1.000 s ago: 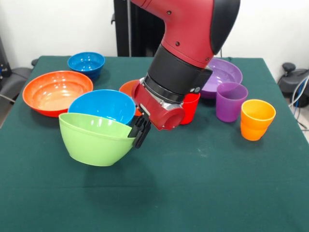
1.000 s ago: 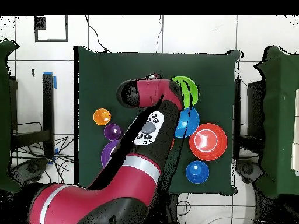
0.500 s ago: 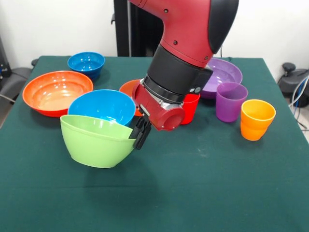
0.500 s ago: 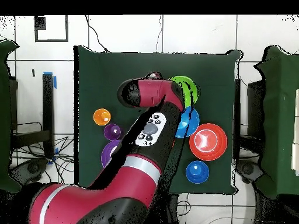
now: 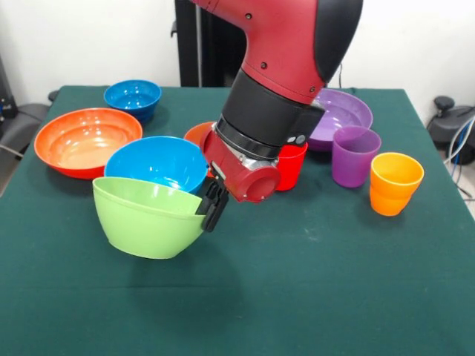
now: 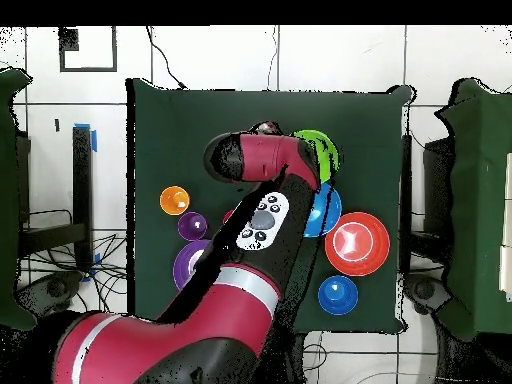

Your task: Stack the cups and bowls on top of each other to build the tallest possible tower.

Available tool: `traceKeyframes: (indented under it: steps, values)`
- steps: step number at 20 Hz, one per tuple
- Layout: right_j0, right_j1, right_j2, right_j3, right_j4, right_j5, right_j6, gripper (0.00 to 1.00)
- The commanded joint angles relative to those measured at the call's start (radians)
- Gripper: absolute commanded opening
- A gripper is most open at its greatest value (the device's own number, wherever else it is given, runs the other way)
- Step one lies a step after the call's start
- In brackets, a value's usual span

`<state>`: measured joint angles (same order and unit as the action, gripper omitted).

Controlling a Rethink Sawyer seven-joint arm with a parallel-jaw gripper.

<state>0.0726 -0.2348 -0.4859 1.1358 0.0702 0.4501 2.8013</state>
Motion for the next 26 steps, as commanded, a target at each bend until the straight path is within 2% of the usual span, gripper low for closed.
traceKeyframes:
  steps: [1,2,10,12,15,17,19,26]
  values:
    - [-0.025,0.056,0.137,0.018,-0.099,0.036,-0.144,0.00]
    - [-0.023,0.063,0.135,0.006,-0.111,0.037,-0.161,0.00]
    - [-0.013,0.095,0.113,-0.011,-0.049,0.000,0.001,0.00]
    - [-0.005,0.098,0.105,0.013,-0.019,-0.033,0.069,0.00]
    - [-0.015,0.083,0.128,0.082,0.019,-0.146,0.143,0.00]
    - [-0.034,0.061,0.155,0.135,0.030,-0.215,0.156,0.00]
    - [-0.064,0.033,0.191,0.178,0.019,-0.264,0.125,0.00]
    - [-0.154,-0.024,0.297,0.263,-0.024,-0.375,0.060,0.00]
